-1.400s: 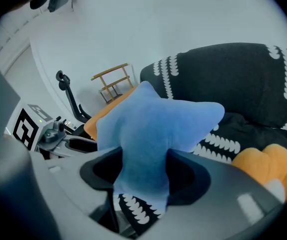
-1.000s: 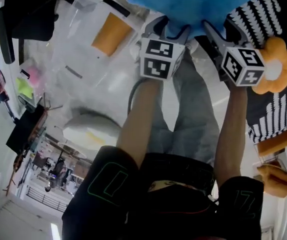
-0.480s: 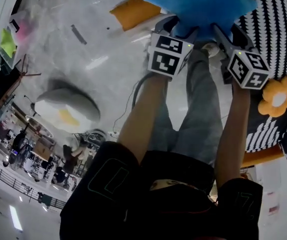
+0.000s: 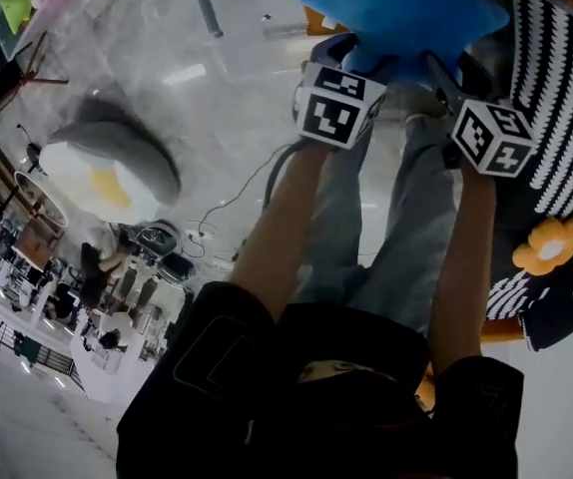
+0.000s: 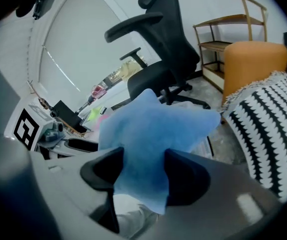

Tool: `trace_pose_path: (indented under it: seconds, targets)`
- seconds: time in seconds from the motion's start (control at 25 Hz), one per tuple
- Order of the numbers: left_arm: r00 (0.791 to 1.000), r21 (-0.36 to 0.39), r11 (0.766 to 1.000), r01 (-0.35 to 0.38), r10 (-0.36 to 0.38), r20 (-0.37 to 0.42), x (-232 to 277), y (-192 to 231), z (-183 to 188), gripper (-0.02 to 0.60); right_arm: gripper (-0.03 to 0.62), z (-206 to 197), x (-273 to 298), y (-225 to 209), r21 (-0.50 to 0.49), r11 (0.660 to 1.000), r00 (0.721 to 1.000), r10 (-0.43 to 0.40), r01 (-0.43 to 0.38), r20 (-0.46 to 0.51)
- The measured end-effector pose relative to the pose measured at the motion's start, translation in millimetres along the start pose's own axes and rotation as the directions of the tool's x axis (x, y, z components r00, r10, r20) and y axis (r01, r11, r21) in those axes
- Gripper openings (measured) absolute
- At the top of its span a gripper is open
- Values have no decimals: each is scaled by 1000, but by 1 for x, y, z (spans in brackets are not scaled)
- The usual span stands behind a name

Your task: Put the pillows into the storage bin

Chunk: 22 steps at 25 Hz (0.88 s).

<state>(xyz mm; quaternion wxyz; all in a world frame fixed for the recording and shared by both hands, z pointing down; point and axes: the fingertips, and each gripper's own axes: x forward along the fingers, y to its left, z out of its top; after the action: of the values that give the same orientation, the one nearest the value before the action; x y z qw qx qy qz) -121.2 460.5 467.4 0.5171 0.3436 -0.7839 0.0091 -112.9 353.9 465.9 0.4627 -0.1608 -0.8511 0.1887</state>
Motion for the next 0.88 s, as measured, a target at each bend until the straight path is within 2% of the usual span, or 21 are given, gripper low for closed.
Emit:
trace_pose_path:
  seconds: [0.16, 0.36, 0.48, 0.56, 0.6, 0.64, 0.72, 0.8, 0.88]
  targets:
    - [997, -97, 992, -78, 79, 5, -26, 72, -18, 262, 261, 4, 61, 53, -42, 996, 995, 79, -82, -67]
    - [990, -154, 978, -139, 141, 1, -43, 134, -29, 262, 251, 12, 110, 98, -112, 986, 986, 111, -126, -126]
    - [980, -174, 965, -198, 198, -16, -49, 159, -37, 254, 219, 11, 129, 115, -161, 976, 977, 116, -145, -177]
    - [967, -160, 953, -256, 256, -21, -55, 177, -52, 218, 201, -1, 142, 129, -188, 970, 975, 121, -156, -184]
    - [956, -143, 946, -291, 292, -19, -57, 187, -60, 117, 125, -6, 150, 137, -205, 966, 977, 121, -156, -173]
    - [946, -131, 937, -323, 324, -17, -58, 196, -63, 21, 8, -6, 156, 143, -221, 964, 980, 118, -151, -158]
    - [938, -141, 928, -345, 347, -12, -54, 205, -47, 21, 8, 8, 166, 147, -228, 964, 983, 102, -135, -150]
    - [943, -157, 931, -330, 334, -3, -52, 204, -22, 21, 8, 23, 167, 145, -207, 969, 981, 103, -137, -166]
    - [949, -140, 940, -313, 316, 3, -53, 198, -17, 21, 8, 15, 163, 146, -180, 972, 977, 117, -149, -180]
